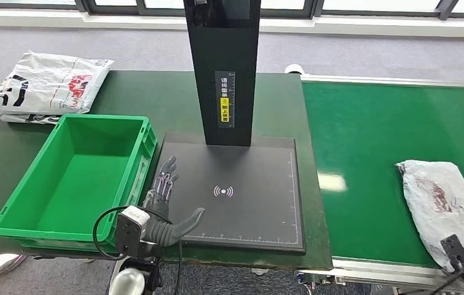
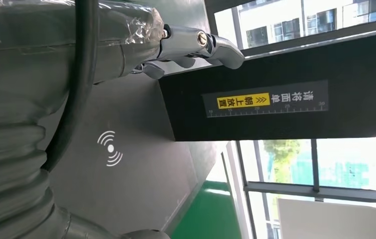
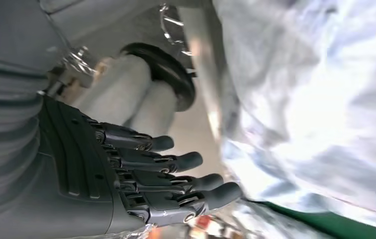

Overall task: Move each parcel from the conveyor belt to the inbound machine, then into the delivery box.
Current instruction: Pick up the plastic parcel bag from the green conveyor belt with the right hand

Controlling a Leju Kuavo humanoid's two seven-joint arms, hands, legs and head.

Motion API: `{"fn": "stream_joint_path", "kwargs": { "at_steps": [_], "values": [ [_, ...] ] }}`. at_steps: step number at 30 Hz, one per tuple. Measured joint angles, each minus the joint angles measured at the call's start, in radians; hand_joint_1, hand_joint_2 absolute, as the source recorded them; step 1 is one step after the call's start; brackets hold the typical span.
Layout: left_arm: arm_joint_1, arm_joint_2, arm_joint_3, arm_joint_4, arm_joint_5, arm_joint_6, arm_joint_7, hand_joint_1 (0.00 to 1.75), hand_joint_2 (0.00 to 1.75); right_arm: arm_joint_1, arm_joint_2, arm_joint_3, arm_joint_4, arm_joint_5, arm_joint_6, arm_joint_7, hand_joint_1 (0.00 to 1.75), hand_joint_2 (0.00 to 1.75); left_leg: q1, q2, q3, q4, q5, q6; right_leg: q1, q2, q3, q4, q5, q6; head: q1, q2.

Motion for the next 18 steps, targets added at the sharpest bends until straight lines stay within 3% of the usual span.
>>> {"fn": "stream_joint_path", "kwargs": {
  "at_steps": [5,11,18],
  "values": [
    [0.006,0.000,0.000,-0.009,-0.011,0.000,0.010,0.00,1.75,0.094,0.063,0.095,-0.350,-0.030,0.116,0.013,0.00,1.75,0.000,-0.004,0.004,0.000,0.003,0.000,0.000,-0.004,-0.003,0.001,0.000,0.000,0.000,0.000],
    [0.020,0.000,0.000,-0.030,-0.019,0.001,0.019,0.00,1.75,0.210,0.114,0.215,-0.729,-0.039,0.131,0.014,0.00,1.75,0.000,-0.005,0.003,0.000,0.002,0.000,0.000,-0.004,-0.003,0.001,-0.001,0.000,0.000,0.000],
    [0.030,0.000,0.000,-0.042,-0.020,0.003,0.021,0.00,1.75,0.266,0.151,0.276,-0.922,-0.037,0.134,0.014,0.00,1.75,0.000,-0.005,0.002,0.000,0.002,0.000,0.000,-0.005,-0.003,0.000,-0.001,0.001,0.000,0.000]
  ]
}}
